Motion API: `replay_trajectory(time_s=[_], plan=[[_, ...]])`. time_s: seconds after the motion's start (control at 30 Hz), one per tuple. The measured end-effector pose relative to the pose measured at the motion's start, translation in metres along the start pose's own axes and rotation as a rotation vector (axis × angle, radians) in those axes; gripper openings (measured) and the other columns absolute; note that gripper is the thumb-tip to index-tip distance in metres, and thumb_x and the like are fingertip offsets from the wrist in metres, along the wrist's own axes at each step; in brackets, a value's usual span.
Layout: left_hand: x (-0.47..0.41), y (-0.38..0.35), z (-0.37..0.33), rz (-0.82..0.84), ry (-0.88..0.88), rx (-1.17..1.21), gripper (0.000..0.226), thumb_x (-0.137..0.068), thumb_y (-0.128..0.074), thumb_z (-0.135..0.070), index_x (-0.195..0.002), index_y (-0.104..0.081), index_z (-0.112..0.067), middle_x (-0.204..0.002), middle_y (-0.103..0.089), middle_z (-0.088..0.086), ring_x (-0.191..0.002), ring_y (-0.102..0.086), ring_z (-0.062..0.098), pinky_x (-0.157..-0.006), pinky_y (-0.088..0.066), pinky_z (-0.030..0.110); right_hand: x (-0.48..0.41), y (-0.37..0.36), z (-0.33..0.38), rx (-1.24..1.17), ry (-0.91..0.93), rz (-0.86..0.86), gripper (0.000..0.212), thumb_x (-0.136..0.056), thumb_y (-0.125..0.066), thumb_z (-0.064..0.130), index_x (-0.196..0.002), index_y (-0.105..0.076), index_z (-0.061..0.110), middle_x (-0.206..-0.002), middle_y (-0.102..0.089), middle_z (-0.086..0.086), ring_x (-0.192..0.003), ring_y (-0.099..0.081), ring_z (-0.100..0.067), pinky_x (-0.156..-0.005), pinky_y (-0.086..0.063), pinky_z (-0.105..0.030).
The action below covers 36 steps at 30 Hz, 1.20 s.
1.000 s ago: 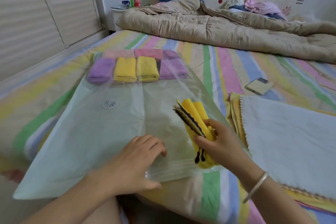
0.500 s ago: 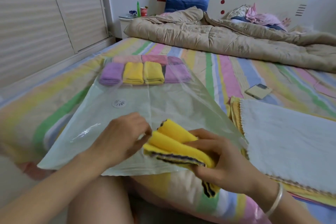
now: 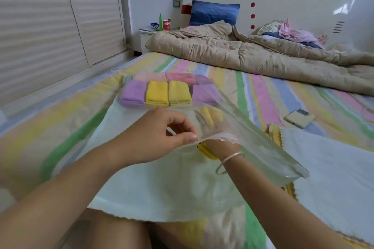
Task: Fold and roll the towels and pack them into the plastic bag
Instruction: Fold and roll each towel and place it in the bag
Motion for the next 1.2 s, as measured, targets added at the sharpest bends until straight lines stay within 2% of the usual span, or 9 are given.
replay_trajectory(time_s=[0.07,0.2,0.33,0.53,0.63,0.83,0.97,1.07,1.2], plan=[[-0.012,0.007,0.013,0.035,0.041,0.042,0.011,-0.088,-0.066,-0.028,-0.079,-0.071,-0.023,-0.083,-0.073,-0.008,-0.080,-0.067,0.008,-0.075,-0.052,0.019,-0.038,0.007,0.000,0.035,0.029,-0.153,0.033,-0.088,-0.052,0.029,-0.120,-0.054,0.023,-0.113,-0.056,-0.003,-0.086,-0.058,-0.021,-0.070,-0.038,-0.026],[-0.058,0.043,0.083,-0.148,0.168,-0.121,0.012,-0.089,-0.062,-0.035,-0.093,-0.068,-0.025,-0.091,-0.069,-0.015,-0.091,-0.063,0.001,-0.083,-0.049,0.025,-0.087,0.018,0.017,-0.021,0.148,-0.330,0.039,-0.068,-0.057,0.025,-0.105,-0.046,0.030,-0.090,-0.057,0.002,-0.068,-0.056,-0.023,-0.060,-0.042,-0.032],[-0.109,0.065,0.174,-0.247,0.334,-0.384,0.028,-0.092,-0.058,-0.036,-0.117,-0.061,-0.024,-0.115,-0.062,-0.002,-0.113,-0.056,0.022,-0.096,-0.043,0.035,-0.147,0.019,0.037,0.239,0.223,-0.451,0.028,-0.088,-0.045,0.040,-0.114,-0.053,0.031,-0.111,-0.053,-0.001,-0.094,-0.058,-0.033,-0.080,-0.046,-0.040],[-0.181,0.071,0.262,-0.178,0.382,-0.577,0.044,-0.097,-0.048,-0.039,-0.138,-0.046,-0.021,-0.144,-0.048,0.002,-0.134,-0.041,0.022,-0.108,-0.031,0.032,-0.274,-0.010,0.014,0.314,-0.031,-0.373,0.042,-0.088,-0.051,0.044,-0.127,-0.046,0.032,-0.126,-0.055,0.001,-0.111,-0.057,-0.024,-0.077,-0.046,-0.034],[-0.196,0.071,0.289,-0.155,0.389,-0.600,0.048,-0.098,-0.046,-0.040,-0.142,-0.042,-0.021,-0.148,-0.043,0.003,-0.137,-0.037,0.022,-0.111,-0.028,0.032,-0.303,-0.012,0.010,0.362,-0.080,-0.392,0.028,-0.089,-0.050,0.038,-0.111,-0.058,0.022,-0.109,-0.061,-0.001,-0.103,-0.061,-0.025,-0.072,-0.038,-0.027],[-0.200,0.051,0.324,-0.051,0.398,-0.702,0.060,-0.098,-0.037,-0.050,-0.151,-0.026,-0.025,-0.161,-0.016,0.004,-0.147,-0.016,0.021,-0.119,-0.014,0.035,-0.326,-0.034,0.024,0.579,0.162,-0.267,0.045,-0.095,-0.025,0.047,-0.128,-0.046,0.024,-0.104,-0.047,-0.006,-0.100,-0.059,-0.032,-0.069,-0.038,-0.037],[-0.194,0.041,0.338,0.014,0.444,-0.712,0.061,-0.099,-0.027,-0.053,-0.154,-0.016,-0.028,-0.163,-0.003,0.001,-0.149,-0.005,0.019,-0.120,-0.008,0.039,-0.339,-0.026,0.024,0.599,0.205,-0.247,0.033,-0.097,-0.034,0.027,-0.117,-0.055,0.013,-0.112,-0.058,-0.011,-0.102,-0.057,-0.030,-0.077,-0.043,-0.037],[-0.192,0.039,0.338,0.007,0.430,-0.737,0.061,-0.100,-0.023,-0.054,-0.154,-0.012,-0.029,-0.163,0.001,0.001,-0.149,-0.002,0.018,-0.121,-0.006,0.039,-0.354,-0.028,0.024,0.493,0.261,-0.227,0.048,-0.086,-0.026,0.037,-0.116,-0.059,0.018,-0.104,-0.062,-0.003,-0.092,-0.061,-0.024,-0.080,-0.047,-0.035],[-0.187,0.036,0.342,0.005,0.413,-0.751,0.079,-0.083,-0.002,-0.064,-0.154,-0.008,-0.031,-0.163,0.003,-0.001,-0.149,0.001,0.017,-0.121,-0.002,0.038,-0.355,-0.048,0.026,0.315,0.281,-0.055,0.024,-0.090,-0.048,0.022,-0.107,-0.060,0.009,-0.097,-0.055,-0.009,-0.085,-0.056,-0.025,-0.071,-0.042,-0.033]])
Point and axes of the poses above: each hand's wrist, its own x-axis away from the middle knuckle, its own y-axis out of the back of the hand, z = x × y, the point moved 9 cm from there along -x, towards the middle knuckle
